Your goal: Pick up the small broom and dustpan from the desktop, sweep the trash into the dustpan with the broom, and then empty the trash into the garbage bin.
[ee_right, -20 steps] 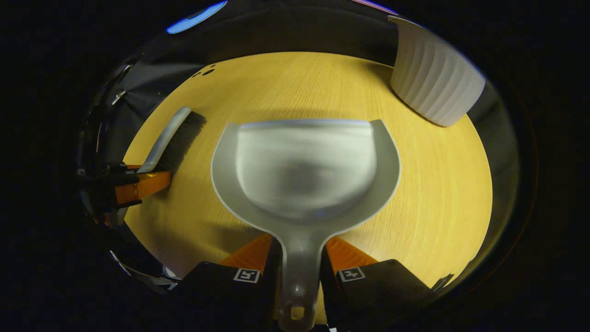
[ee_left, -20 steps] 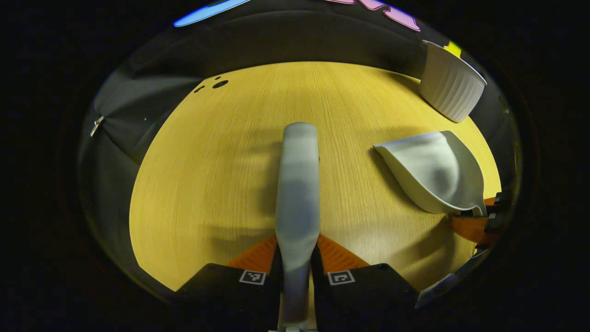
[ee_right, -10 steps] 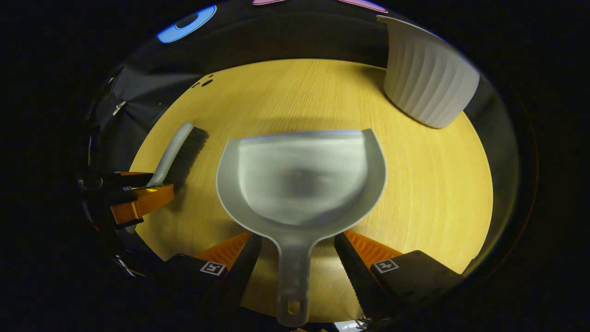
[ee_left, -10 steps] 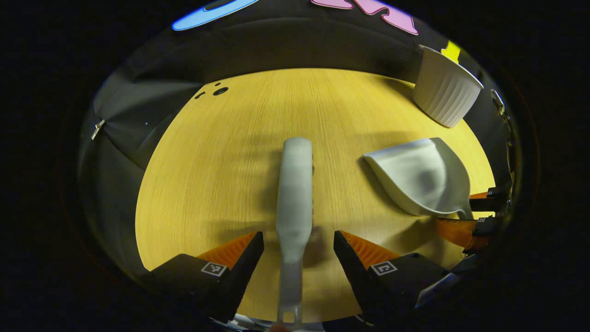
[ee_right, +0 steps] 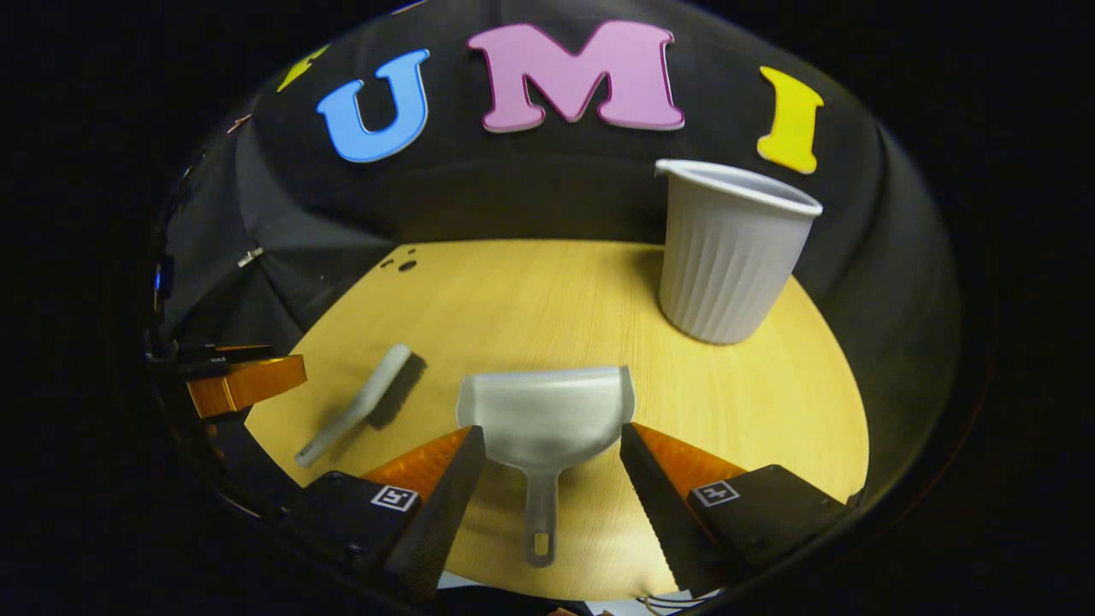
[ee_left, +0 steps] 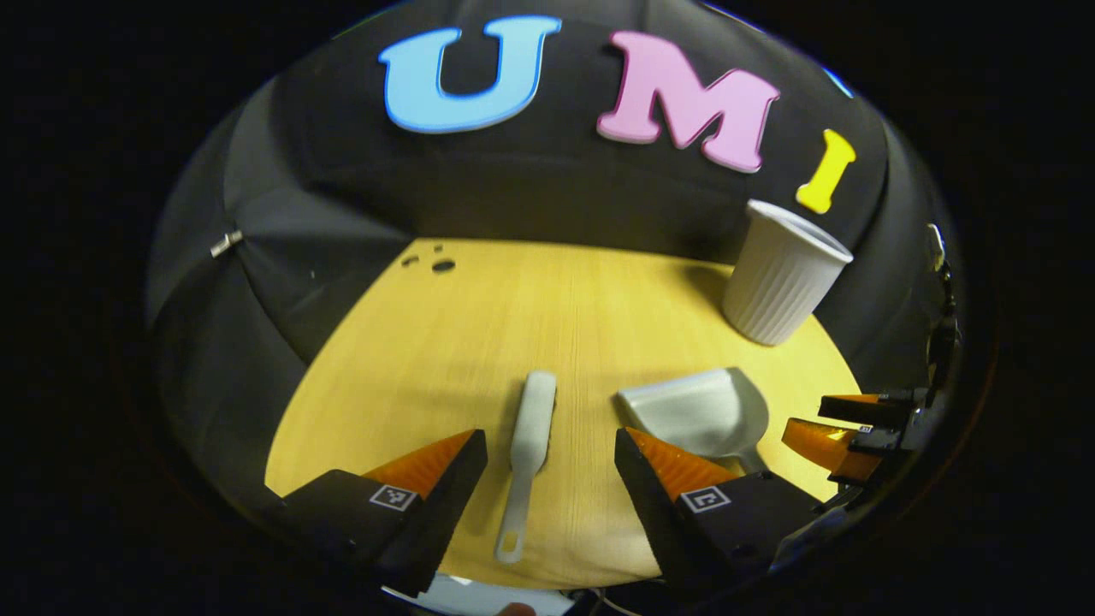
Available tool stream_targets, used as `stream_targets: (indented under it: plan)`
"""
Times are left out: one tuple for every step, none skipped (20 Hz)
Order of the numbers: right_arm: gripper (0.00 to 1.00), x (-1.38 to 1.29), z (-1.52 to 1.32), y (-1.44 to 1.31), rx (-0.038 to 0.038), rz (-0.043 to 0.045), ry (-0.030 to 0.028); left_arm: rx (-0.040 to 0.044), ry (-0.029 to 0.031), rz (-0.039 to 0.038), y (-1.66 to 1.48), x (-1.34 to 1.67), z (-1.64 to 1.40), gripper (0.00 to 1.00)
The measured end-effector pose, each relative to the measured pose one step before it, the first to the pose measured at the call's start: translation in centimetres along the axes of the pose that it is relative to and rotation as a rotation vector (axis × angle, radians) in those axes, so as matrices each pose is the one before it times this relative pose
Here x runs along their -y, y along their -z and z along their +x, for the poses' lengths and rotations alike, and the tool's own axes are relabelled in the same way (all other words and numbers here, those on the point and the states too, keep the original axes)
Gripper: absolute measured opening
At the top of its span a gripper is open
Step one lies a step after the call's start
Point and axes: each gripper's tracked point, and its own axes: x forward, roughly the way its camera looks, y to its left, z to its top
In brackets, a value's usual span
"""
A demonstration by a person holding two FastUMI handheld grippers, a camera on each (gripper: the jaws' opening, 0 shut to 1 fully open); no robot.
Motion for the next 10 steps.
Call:
stream_targets:
  plan:
    - [0.99,0.171,-1.35,-1.703,0.05143,-0.00441,0.00205,0.06713,-0.00249,0.00695,-0.907,0.158,-1.432,0.96]
    - [0.99,-0.129,-1.47,-1.697,0.05998,0.00133,0.00123,0.06884,-0.00374,-0.00458,-1.306,0.302,-1.857,0.95]
    - [0.99,0.047,-1.484,-1.733,0.05746,0.00668,-0.00112,0.04956,-0.00087,-0.0073,-1.119,0.336,-1.48,0.95]
    - [0.99,-0.024,-1.545,-1.815,0.05408,0.00543,-0.00069,0.05267,-0.00489,-0.00615,-1.019,0.192,-1.541,0.95]
    - [0.99,0.003,-1.342,-1.534,0.0531,-0.00423,-0.00152,0.0507,-0.00308,0.00158,-1.031,0.208,-1.456,0.95]
    - [0.99,0.21,-1.082,-1.26,0.04872,-0.01597,0.00265,0.04506,-0.00065,0.00527,-1.1,0.249,-1.342,0.95]
    - [0.99,0.403,-0.881,-1.144,0.04387,-0.02868,0.01139,0.04433,-0.00065,0.00745,-0.964,0.241,-1.099,0.95]
    - [0.99,0.356,-1.1,-0.997,0.03496,-0.02639,0.01144,0.02938,0.00187,0.00526,-0.802,0.294,-1.063,0.95]
    - [0.99,-0.002,-1.255,-0.641,0.02265,-0.01365,0.00098,0.01828,-0.00021,-0.00124,-0.528,0.325,-1.301,0.95]
    - [0.99,-0.473,-1.393,-0.244,0.01295,-0.00466,-0.00503,0.01297,0.00468,-0.00714,-0.425,0.285,-1.142,0.95]
